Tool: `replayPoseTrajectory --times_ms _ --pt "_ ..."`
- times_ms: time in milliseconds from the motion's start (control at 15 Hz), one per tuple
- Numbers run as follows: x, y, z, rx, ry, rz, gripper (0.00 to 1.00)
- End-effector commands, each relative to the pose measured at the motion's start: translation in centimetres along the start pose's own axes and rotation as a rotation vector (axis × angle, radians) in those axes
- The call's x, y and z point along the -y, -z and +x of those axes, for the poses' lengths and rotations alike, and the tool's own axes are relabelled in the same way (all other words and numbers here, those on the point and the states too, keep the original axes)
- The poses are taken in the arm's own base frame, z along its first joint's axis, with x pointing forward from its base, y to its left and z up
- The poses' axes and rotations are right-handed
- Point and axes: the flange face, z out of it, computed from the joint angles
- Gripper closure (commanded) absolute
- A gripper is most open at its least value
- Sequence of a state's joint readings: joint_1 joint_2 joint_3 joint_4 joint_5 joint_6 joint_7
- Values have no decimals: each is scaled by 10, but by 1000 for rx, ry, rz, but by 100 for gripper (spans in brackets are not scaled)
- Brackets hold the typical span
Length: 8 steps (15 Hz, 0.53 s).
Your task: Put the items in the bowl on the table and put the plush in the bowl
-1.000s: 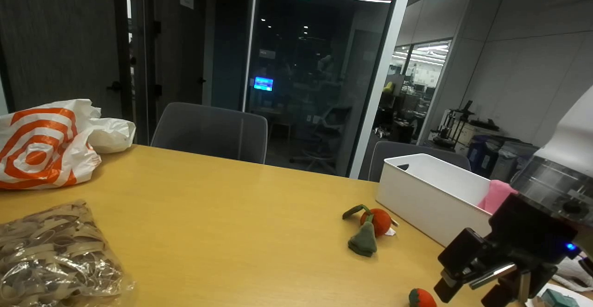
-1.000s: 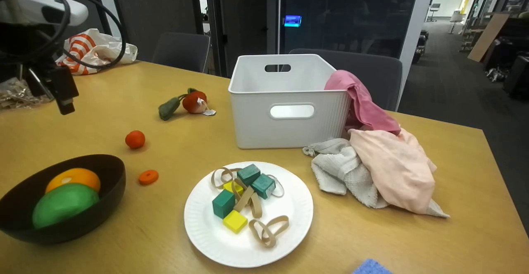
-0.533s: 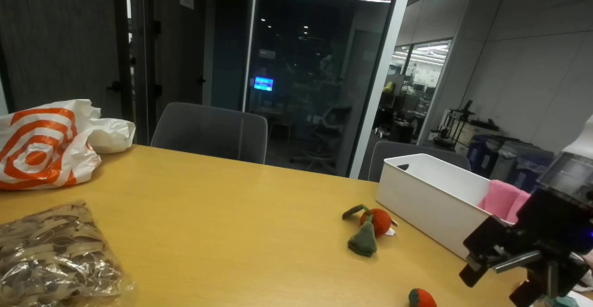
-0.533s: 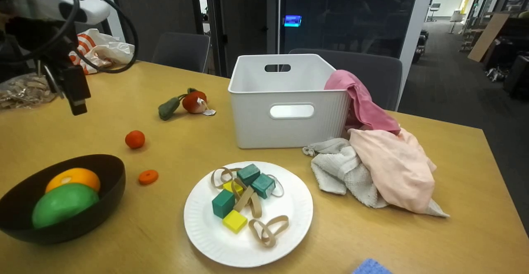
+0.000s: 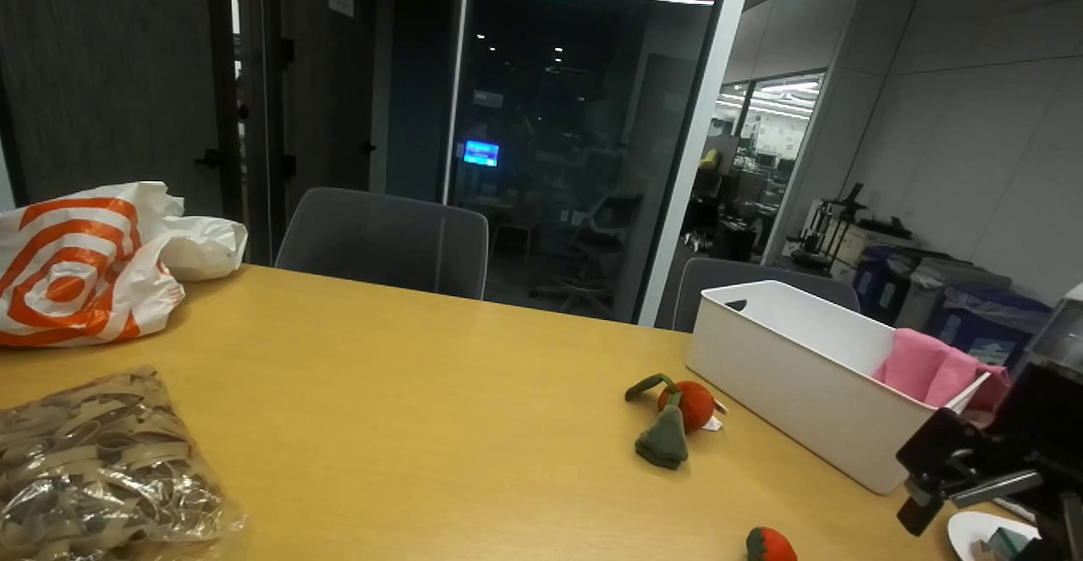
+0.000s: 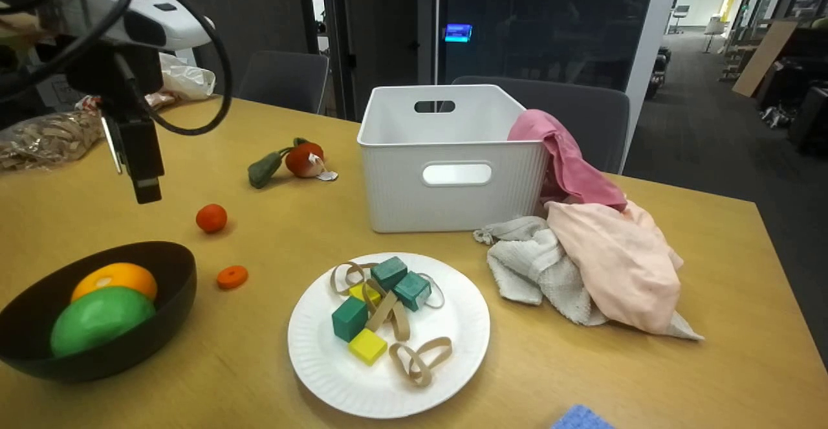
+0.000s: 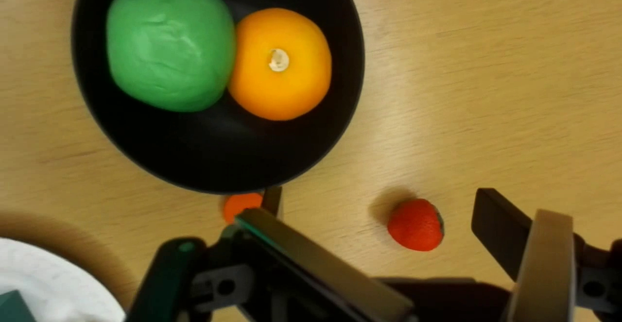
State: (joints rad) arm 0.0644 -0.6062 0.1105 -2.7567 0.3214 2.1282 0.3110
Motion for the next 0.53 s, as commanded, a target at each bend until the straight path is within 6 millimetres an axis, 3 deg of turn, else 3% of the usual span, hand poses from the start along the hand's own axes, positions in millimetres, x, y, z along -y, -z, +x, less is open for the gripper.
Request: replayPoseTrajectory --times_ms 0,467 --pt "-8 -4 3 -3 -106 -56 0" --pt "-25 -20 -3 118 -223 -129 0"
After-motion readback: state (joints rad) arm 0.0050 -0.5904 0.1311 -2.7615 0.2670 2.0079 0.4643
